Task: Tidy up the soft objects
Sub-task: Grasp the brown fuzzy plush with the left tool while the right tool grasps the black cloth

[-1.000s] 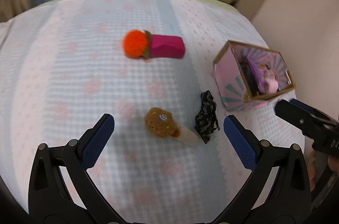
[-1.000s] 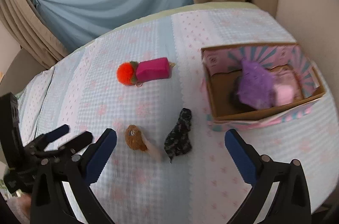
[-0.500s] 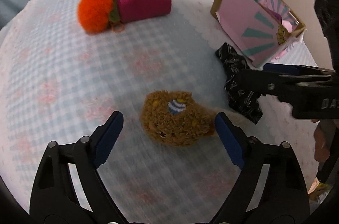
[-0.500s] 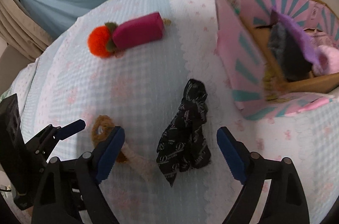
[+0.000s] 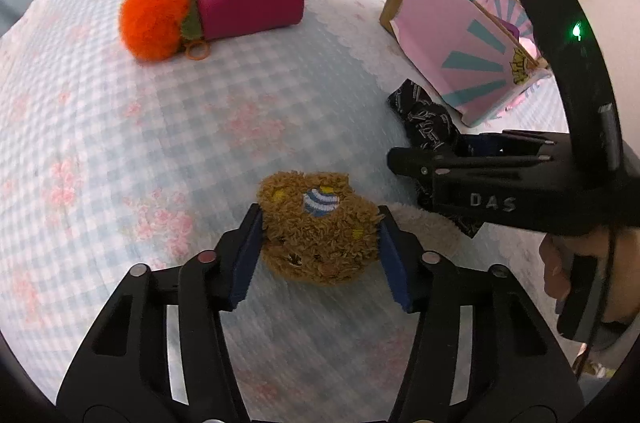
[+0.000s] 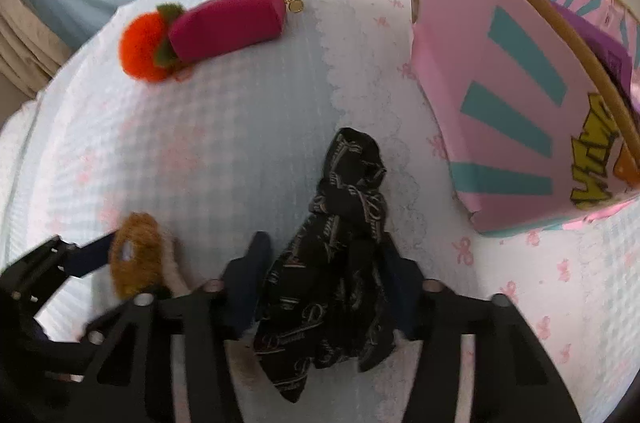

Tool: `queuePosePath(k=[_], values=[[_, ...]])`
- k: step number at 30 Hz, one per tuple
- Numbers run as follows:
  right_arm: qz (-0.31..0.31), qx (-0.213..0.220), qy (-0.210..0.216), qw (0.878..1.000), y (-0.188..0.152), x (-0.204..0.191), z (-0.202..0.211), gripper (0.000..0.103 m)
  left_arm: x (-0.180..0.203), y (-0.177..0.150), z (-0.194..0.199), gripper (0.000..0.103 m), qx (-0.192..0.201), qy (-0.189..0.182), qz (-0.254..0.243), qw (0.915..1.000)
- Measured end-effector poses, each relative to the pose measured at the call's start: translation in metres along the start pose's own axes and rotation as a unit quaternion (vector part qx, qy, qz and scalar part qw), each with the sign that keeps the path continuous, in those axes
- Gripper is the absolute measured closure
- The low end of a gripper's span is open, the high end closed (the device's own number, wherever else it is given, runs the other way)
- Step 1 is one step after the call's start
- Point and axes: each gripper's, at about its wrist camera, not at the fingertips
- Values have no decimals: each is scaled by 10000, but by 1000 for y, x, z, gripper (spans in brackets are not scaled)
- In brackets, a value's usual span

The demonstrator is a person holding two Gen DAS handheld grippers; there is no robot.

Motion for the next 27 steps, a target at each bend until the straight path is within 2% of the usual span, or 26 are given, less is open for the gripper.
queuePosePath(k=[2, 8, 17, 27], values=[[102, -29, -101, 9999, -1, -2, 1, 66, 1, 0, 1, 54, -16, 38, 7, 10000], [130, -99, -54, 9999, -1, -2, 8, 72, 8, 1, 5, 56, -51, 216, -16, 9998], [301, -1, 16, 9995, 2, -12, 29, 74, 3, 5, 24, 57, 11, 423, 100, 9991], [398, 316, 129, 9986, 22, -23, 102, 74, -1, 37, 87, 57, 322, 805, 343, 9956]])
Point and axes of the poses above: each gripper's, at about its wrist camera, not at the fingertips, and z roughly against the way its jaws point, x to its right, y to its top, and after that the axes turned 12 degrees about y, right-handed
